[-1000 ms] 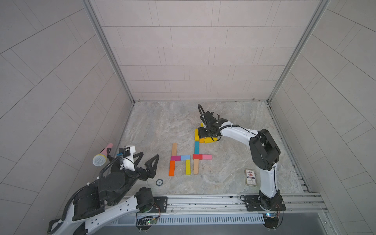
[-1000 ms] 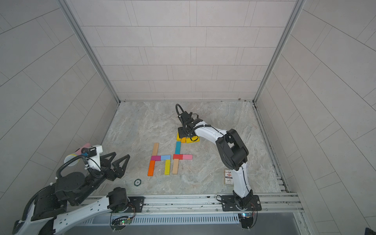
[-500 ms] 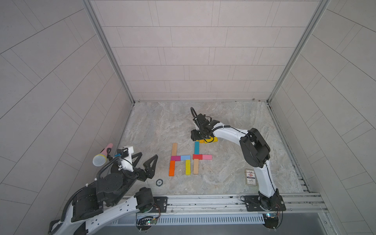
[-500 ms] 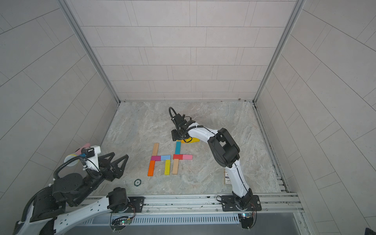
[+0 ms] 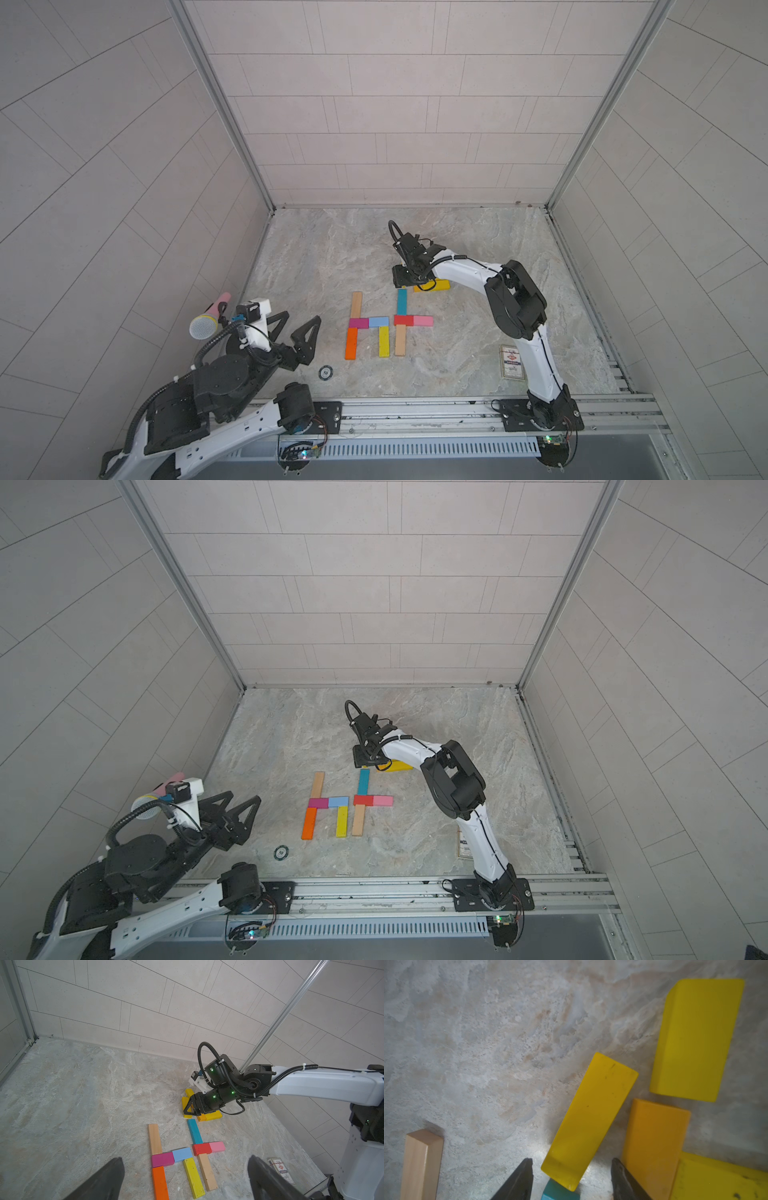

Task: Assemble the letter h with building blocks
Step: Pick up the building block from the center of the board.

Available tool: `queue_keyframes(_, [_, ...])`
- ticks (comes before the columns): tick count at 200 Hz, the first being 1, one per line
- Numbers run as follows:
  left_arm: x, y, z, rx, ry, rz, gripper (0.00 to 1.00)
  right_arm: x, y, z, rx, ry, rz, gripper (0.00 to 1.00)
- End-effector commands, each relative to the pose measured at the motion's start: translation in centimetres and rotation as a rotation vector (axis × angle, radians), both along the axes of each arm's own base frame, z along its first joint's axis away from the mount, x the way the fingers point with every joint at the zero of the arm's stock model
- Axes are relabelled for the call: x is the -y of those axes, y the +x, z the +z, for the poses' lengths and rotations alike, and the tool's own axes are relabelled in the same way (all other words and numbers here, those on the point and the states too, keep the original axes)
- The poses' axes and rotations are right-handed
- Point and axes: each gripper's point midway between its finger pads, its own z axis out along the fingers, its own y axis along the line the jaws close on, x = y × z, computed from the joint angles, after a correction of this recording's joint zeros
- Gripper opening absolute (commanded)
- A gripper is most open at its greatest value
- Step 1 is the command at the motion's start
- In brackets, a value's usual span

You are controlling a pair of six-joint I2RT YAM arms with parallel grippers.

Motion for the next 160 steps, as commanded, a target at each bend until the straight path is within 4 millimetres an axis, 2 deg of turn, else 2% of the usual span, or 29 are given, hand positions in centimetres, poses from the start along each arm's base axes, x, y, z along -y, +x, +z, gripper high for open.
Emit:
queue_keyframes(1, [-0.7,-0.1,0.5,0.021,0.000,0.011,1.00,1.0,0.4,-1.4,-0.017,-0.077,-0.014,0.63])
queue_keyframes(36, [-0.8,-0.1,0.6,0.022,0.001,0.013,1.00,0.0,0.7,-2.3,-0.024,-0.125,0.004,0.59])
queue_keyframes(68, [-0.8,-0.1,0.6,0.023,0.000,0.013,1.00,-0.4,1.4,-2.4,-0.002,-0.152,0.002,0.38])
queue_keyframes(85, [-0.7,-0.1,0.6,0.022,-0.001,0.010,1.00,-1.0,2.2,-1.5,0.032,-0.140,0.010,0.28])
queue_keyframes(100, [-0.7,-0.1,0.7,0.023,-0.003,0.010,1.00,-1.8,3.1,0.5,0.086,-0.108,0.029,0.19])
queue_keyframes(112, [-0.7,-0.1,0.7,0.023,-0.004,0.009,1.00,-2.4,3.8,3.4,0.138,-0.073,0.038,0.12])
queue_keyframes(125, [-0.6,-0.1,0.7,0.024,-0.004,0.007,1.00,-2.6,3.9,7.1,0.193,-0.035,0.041,0.10])
queue_keyframes(148, [-0.5,-0.2,0.8,0.024,-0.014,-0.001,1.00,-1.6,1.6,12.4,0.248,0.027,0.038,0.11])
queue_keyframes(160, [-0.4,-0.3,0.8,0.024,-0.022,-0.008,1.00,-0.3,-0.8,13.4,0.247,0.037,0.029,0.12])
